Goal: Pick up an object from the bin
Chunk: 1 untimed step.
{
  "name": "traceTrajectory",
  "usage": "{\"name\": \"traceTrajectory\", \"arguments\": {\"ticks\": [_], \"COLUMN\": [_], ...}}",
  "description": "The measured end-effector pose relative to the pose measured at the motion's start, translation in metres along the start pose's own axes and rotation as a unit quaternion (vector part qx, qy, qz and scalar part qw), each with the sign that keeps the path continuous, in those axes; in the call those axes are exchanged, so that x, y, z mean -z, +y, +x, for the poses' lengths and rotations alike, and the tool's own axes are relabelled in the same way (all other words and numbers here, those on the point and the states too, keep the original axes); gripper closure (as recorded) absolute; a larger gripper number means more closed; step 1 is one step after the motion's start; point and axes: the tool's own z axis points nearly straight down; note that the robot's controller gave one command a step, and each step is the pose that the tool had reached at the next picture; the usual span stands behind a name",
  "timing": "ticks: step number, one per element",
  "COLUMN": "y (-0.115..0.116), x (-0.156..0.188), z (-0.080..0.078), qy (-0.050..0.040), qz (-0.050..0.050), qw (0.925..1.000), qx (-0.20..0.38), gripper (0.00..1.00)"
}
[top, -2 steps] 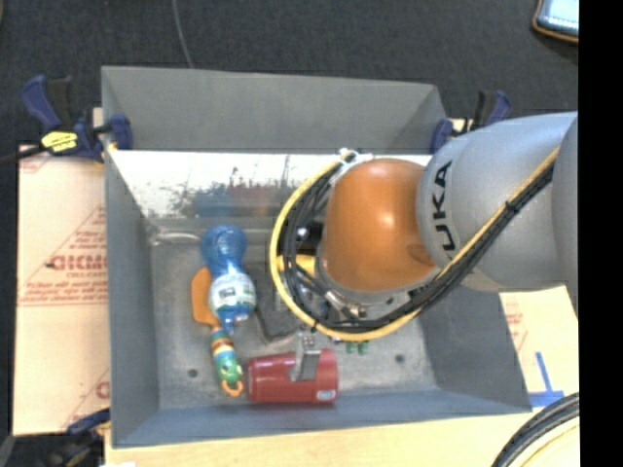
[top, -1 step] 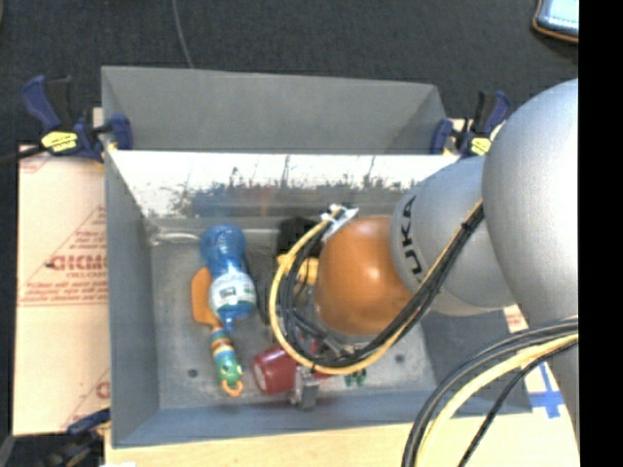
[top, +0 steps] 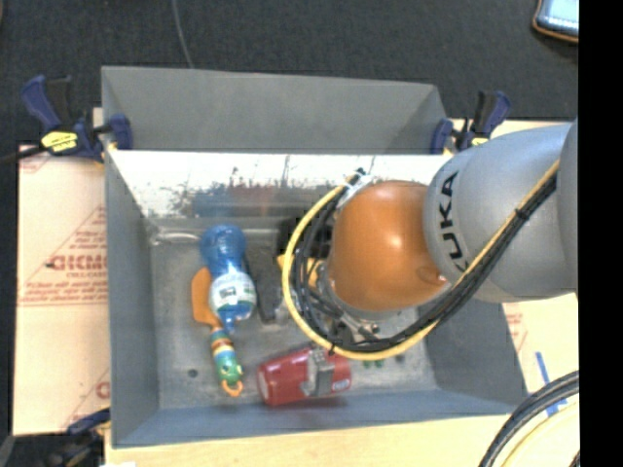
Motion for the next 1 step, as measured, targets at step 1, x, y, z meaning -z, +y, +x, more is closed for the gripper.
{"name": "traceTrajectory", "arguments": {"ticks": [1], "y": [-0.0069], "x": [-0.0716], "z": [-0.0013], "qy": [-0.0048], "qz": [0.0], "qw": [0.9998], "qx": [-0.017], "gripper": [0.0]}}
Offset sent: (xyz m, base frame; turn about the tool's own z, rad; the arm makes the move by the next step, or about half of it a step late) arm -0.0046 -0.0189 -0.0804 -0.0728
